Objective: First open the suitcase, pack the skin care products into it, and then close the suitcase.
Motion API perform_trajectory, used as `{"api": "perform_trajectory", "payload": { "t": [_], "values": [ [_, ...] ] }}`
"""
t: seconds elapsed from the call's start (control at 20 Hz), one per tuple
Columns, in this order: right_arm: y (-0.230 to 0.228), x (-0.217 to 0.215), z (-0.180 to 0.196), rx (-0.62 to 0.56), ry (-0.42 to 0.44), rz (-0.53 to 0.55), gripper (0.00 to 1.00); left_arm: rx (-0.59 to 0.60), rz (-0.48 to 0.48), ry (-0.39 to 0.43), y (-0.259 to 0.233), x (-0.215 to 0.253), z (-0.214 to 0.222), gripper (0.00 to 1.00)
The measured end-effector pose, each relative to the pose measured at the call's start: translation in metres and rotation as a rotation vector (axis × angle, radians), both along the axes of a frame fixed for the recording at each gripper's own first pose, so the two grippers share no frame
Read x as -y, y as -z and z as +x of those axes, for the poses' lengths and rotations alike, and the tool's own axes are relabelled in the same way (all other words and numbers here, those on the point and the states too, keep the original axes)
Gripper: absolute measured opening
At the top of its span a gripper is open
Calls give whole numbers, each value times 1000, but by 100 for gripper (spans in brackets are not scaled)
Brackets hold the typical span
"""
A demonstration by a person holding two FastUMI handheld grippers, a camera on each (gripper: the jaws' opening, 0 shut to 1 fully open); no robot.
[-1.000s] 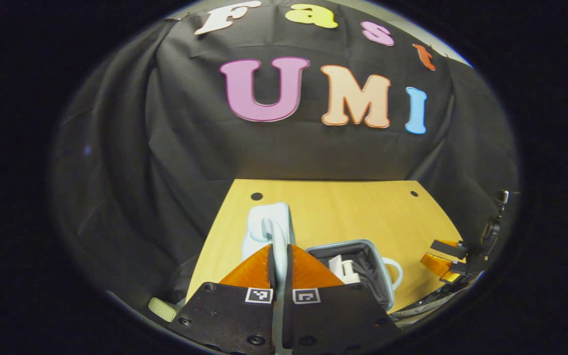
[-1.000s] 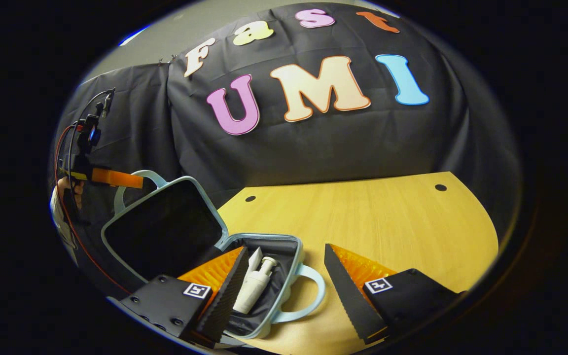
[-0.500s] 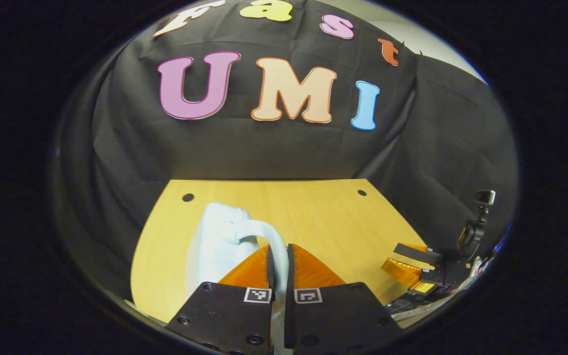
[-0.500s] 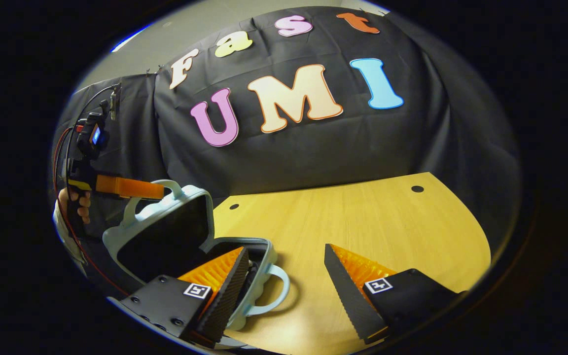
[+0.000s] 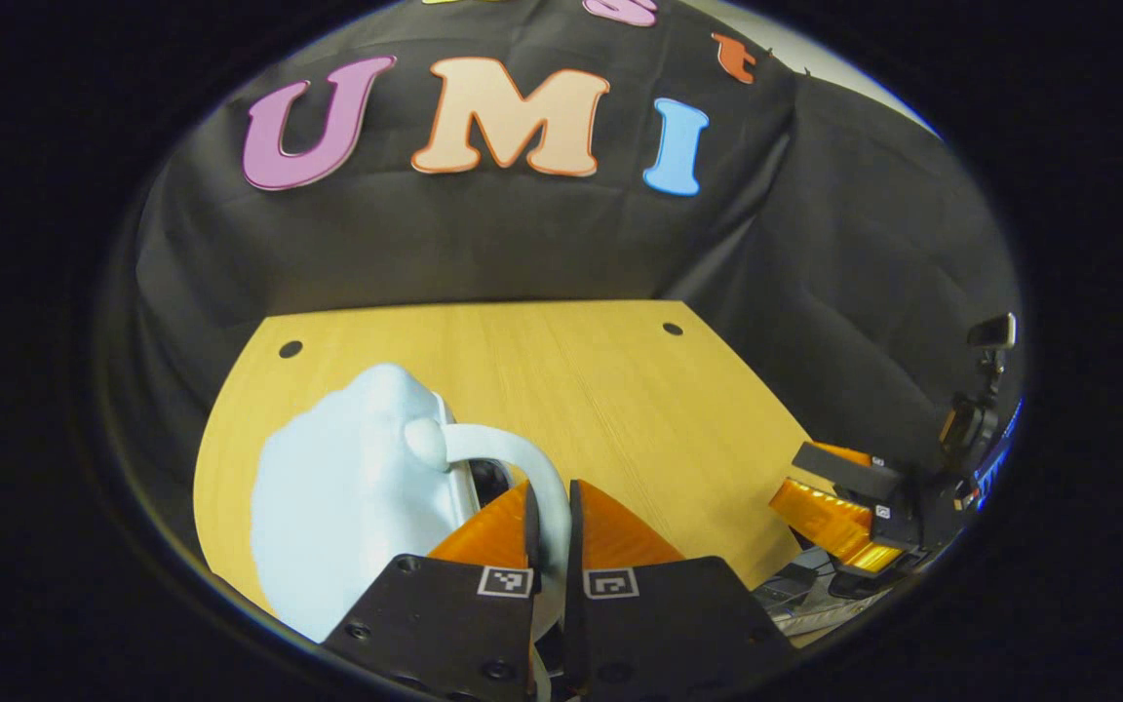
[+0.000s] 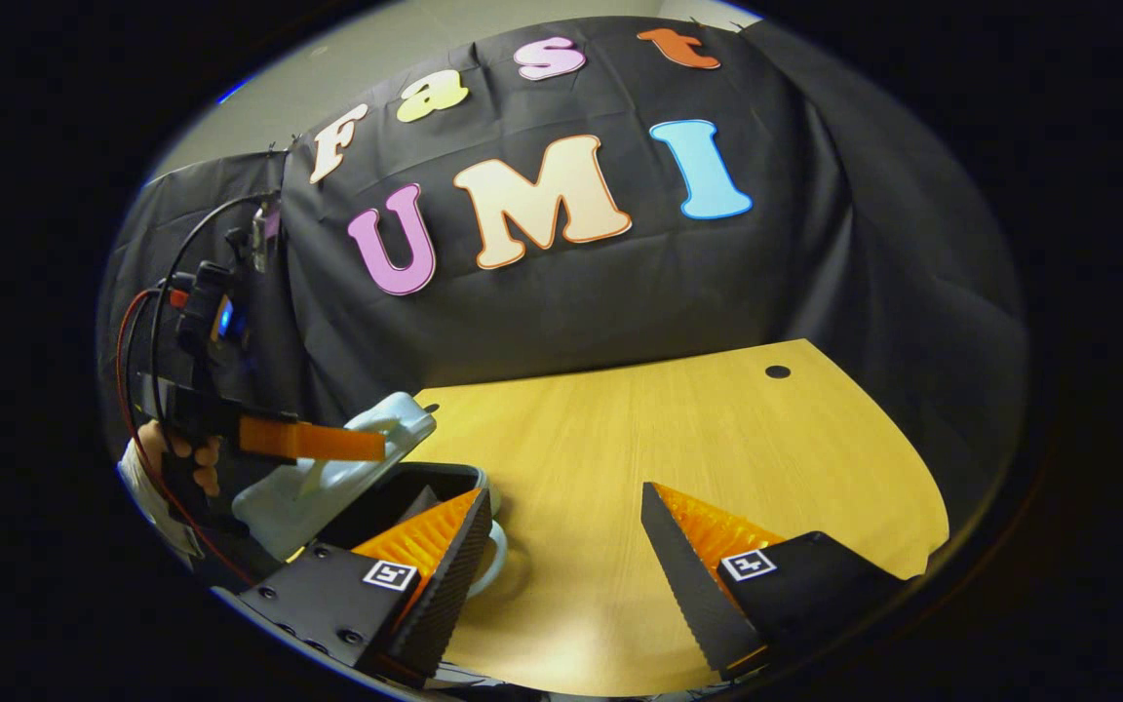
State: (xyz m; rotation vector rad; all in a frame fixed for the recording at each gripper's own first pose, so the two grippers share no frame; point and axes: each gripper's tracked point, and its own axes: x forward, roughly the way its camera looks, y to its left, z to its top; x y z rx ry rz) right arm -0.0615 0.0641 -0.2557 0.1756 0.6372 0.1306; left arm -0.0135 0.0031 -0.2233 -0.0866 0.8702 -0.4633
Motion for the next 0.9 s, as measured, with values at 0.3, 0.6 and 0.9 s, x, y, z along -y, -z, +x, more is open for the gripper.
{"api": "perform_trajectory", "payload": {
  "t": [0.3, 0.6, 0.9],
  "values": [
    [-3, 35, -12, -3, 35, -23, 97, -45, 95, 83, 44, 34, -18, 33],
    [-42, 56, 8, 90, 43, -58, 97, 265, 37, -46, -30, 47, 23, 86],
    [-159, 53, 65, 418, 37, -184, 98, 596, 82, -192, -136, 10, 63, 85]
  ]
}}
